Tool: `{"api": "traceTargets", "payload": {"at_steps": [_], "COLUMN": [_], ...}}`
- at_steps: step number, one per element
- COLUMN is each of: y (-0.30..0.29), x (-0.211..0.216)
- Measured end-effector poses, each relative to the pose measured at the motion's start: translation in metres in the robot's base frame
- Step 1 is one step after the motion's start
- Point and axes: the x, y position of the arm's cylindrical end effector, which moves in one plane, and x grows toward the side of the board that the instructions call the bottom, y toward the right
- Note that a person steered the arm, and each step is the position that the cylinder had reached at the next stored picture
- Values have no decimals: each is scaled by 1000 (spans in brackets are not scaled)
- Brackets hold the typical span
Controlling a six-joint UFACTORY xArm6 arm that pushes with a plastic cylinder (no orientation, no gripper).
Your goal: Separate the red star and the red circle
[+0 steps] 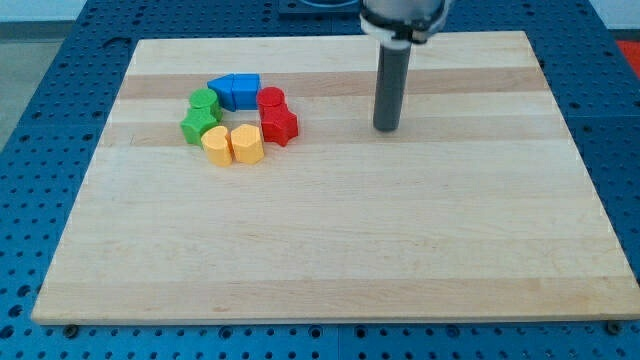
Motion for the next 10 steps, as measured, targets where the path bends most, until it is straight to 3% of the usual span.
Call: {"api": "traceTargets", "payload": {"at_steps": [5,8,10], "y": [-122,-128,-115], "x": [-38,15,78]}}
